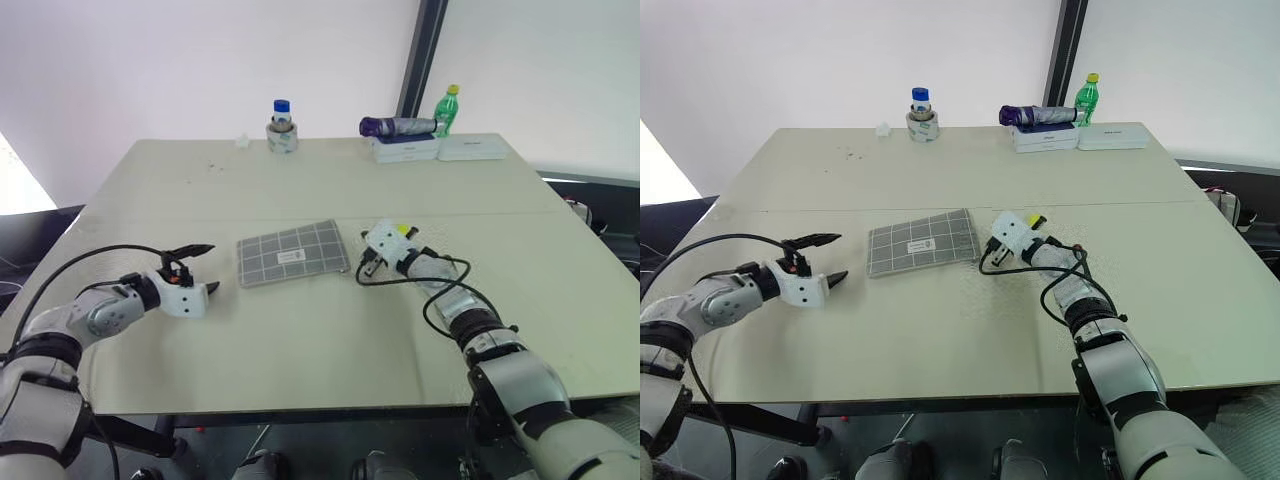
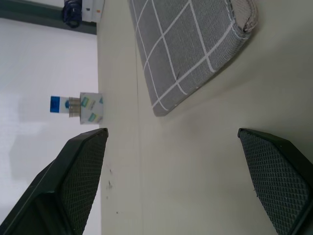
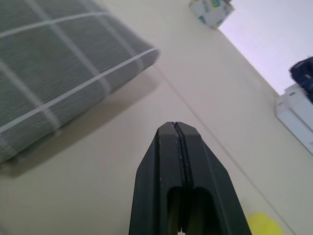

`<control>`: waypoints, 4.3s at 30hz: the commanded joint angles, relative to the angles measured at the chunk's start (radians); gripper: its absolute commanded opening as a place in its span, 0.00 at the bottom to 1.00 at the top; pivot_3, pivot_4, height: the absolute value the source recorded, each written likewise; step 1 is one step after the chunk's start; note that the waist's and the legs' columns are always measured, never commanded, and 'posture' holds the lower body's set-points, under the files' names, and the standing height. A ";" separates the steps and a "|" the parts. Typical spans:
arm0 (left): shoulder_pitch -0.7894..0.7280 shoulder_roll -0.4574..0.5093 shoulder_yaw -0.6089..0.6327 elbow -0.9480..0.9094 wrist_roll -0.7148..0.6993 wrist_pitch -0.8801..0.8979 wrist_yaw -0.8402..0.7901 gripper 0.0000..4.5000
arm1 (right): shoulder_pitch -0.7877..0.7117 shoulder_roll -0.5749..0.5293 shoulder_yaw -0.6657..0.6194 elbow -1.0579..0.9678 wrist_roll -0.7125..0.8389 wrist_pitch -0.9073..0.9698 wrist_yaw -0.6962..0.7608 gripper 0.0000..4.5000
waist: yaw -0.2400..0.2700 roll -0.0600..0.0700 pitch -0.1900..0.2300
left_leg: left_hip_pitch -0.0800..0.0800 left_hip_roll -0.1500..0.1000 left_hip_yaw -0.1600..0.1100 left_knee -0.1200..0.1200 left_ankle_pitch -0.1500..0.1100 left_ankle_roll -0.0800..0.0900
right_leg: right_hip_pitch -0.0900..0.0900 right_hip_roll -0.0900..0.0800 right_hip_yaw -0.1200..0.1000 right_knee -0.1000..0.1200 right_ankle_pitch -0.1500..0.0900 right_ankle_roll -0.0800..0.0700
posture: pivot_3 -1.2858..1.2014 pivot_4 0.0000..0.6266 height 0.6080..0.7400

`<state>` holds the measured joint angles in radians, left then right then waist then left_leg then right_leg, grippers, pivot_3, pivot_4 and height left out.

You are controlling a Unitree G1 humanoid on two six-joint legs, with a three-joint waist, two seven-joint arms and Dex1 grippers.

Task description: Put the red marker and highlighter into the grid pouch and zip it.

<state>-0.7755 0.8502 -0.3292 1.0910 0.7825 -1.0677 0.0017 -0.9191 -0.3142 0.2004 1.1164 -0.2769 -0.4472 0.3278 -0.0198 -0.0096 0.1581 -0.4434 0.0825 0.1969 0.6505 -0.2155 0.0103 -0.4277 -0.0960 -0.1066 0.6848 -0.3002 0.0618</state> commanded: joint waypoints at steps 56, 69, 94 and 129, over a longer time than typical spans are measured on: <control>0.337 -0.155 0.214 -0.625 -0.653 0.364 -0.515 0.00 | 0.365 -0.006 -0.145 -0.911 0.454 0.635 0.446 0.99 | 0.001 0.003 -0.002 | 0.000 0.001 -0.008 0.002 0.000 0.001 | 0.002 0.000 0.000 0.002 0.000 0.000 | 0.52 0.24 1.00; 0.401 -0.150 0.286 -0.819 -0.644 0.500 -0.504 0.00 | 0.384 -0.035 -0.124 -0.893 0.468 0.632 0.496 0.99 | 0.000 0.003 -0.002 | 0.001 0.001 -0.008 0.002 0.000 0.001 | 0.002 0.001 0.000 0.002 0.000 0.000 | 0.52 0.24 1.00; 0.437 -0.198 0.266 -0.925 -0.554 0.570 -0.452 0.00 | 0.325 0.093 -0.012 -0.942 0.364 0.806 0.300 0.00 | 0.000 0.003 -0.002 | 0.001 0.001 -0.008 0.002 0.000 0.001 | 0.002 0.001 0.000 0.001 0.000 0.000 | 0.52 0.24 1.00; 0.495 -0.357 0.175 -1.123 -0.404 0.869 -0.401 0.00 | 0.223 0.208 0.223 -0.915 0.255 0.675 0.494 0.07 | 0.001 0.002 -0.002 | 0.000 0.001 -0.008 0.002 0.000 0.000 | 0.002 0.001 0.000 0.001 0.000 0.000 | 0.52 0.24 1.00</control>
<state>-0.2765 0.4900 -0.1611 -0.0004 0.3729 -0.1909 -0.4149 -0.6863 -0.1324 0.4219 0.2745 -0.0703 0.2402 0.7784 -0.0186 -0.0072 0.1561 -0.4432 0.0839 0.1884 0.6520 -0.2157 0.0108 -0.4258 -0.0952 -0.1068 0.6859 -0.3002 0.0620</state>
